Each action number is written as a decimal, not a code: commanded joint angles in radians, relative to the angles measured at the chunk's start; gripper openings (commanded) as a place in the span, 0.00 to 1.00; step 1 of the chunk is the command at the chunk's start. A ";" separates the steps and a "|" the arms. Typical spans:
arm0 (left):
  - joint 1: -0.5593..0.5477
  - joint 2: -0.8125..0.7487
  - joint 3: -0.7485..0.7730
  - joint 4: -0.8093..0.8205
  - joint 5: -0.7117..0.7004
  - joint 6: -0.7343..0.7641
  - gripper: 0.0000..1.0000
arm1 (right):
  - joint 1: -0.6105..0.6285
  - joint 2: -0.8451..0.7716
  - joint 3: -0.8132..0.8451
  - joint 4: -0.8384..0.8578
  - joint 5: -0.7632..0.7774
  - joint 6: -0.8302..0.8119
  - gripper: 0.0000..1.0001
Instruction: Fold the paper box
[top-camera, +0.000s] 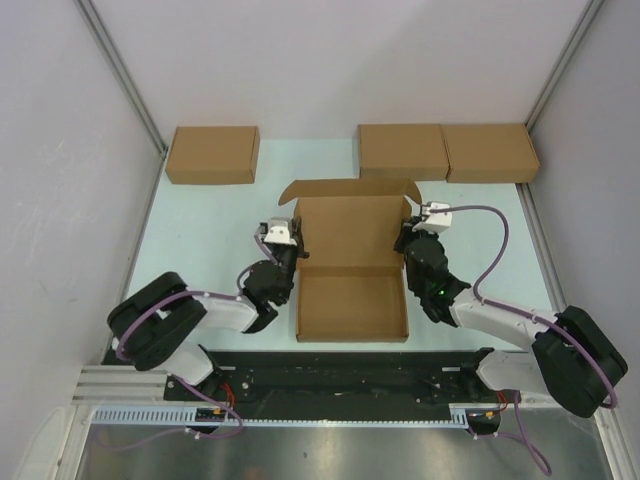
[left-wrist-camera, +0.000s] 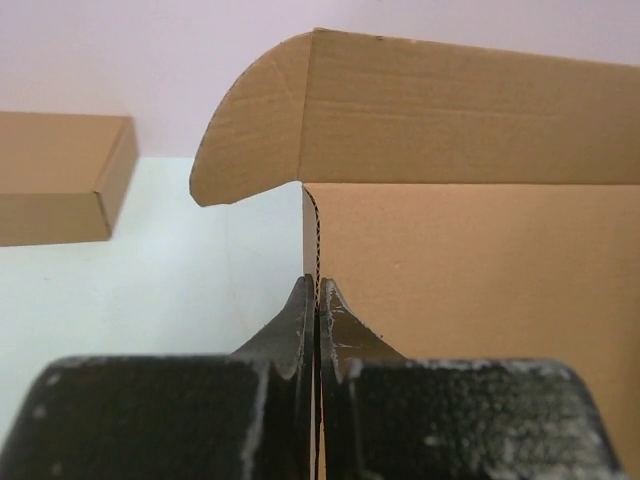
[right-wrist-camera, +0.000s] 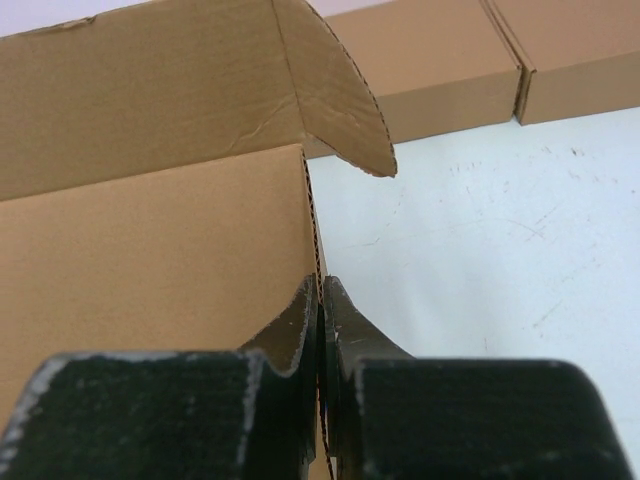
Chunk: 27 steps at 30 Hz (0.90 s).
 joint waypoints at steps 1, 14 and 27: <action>-0.120 0.085 -0.020 0.424 -0.015 0.125 0.00 | 0.072 -0.011 -0.063 0.066 0.036 0.026 0.00; -0.254 0.050 -0.077 0.424 -0.094 0.157 0.00 | 0.225 -0.083 -0.190 0.115 0.174 0.026 0.00; -0.187 0.087 0.058 0.424 -0.016 0.275 0.00 | 0.164 0.052 -0.194 0.430 0.159 -0.154 0.00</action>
